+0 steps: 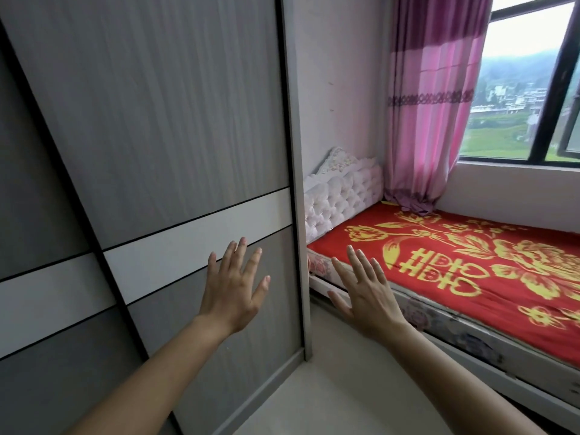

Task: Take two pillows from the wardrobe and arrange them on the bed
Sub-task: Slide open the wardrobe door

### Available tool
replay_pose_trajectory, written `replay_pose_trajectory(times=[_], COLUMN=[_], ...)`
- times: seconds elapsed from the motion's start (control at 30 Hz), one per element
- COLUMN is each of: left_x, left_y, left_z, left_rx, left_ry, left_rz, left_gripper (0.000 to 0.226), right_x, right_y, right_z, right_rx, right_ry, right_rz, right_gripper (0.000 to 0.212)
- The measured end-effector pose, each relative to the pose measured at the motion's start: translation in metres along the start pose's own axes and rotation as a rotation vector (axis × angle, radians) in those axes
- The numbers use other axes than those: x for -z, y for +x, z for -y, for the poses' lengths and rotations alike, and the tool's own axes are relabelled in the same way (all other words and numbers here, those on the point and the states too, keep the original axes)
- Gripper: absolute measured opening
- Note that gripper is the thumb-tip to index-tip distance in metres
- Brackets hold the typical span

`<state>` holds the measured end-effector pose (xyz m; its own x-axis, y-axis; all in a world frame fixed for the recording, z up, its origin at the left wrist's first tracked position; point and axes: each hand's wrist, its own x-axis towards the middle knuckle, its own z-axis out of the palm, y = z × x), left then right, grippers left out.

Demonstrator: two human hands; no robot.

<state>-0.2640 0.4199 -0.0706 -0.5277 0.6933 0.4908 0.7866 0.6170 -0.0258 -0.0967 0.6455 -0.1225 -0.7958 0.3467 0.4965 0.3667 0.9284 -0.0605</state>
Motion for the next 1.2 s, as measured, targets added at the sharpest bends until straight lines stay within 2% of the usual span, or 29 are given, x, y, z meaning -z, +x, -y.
replay_pose_trajectory(times=[0.17, 0.43, 0.57, 0.67, 0.87, 1.0, 1.2], left_x=[-0.069, -0.148, -0.184, -0.215, -0.28, -0.309, -0.328], left_y=[0.088, 0.269, 0.34, 0.38, 0.439, 0.451, 0.448], left_z=[0.037, 0.106, 0.129, 0.141, 0.172, 0.196, 0.223], left_rx=[0.026, 0.062, 0.079, 0.087, 0.197, 0.32, 0.293], left_ry=[0.026, 0.041, 0.092, 0.132, 0.32, 0.475, 0.697], left_rz=[-0.02, -0.098, -0.124, -0.205, -0.411, -0.424, -0.469], left_gripper=[0.069, 0.067, 0.064, 0.063, 0.067, 0.064, 0.064], right_x=[-0.075, -0.159, -0.191, -0.22, -0.289, -0.341, -0.41], right_y=[0.101, 0.316, 0.395, 0.448, 0.553, 0.602, 0.621], right_z=[-0.03, -0.065, -0.078, -0.091, -0.108, -0.103, -0.07], right_rx=[0.013, -0.004, 0.077, 0.122, 0.232, 0.315, 0.339], right_ry=[0.027, 0.092, 0.106, 0.142, 0.269, 0.328, 0.434], right_rz=[0.018, 0.013, -0.002, -0.009, -0.045, -0.095, -0.264], right_gripper=[0.07, 0.073, 0.07, 0.068, 0.07, 0.073, 0.084])
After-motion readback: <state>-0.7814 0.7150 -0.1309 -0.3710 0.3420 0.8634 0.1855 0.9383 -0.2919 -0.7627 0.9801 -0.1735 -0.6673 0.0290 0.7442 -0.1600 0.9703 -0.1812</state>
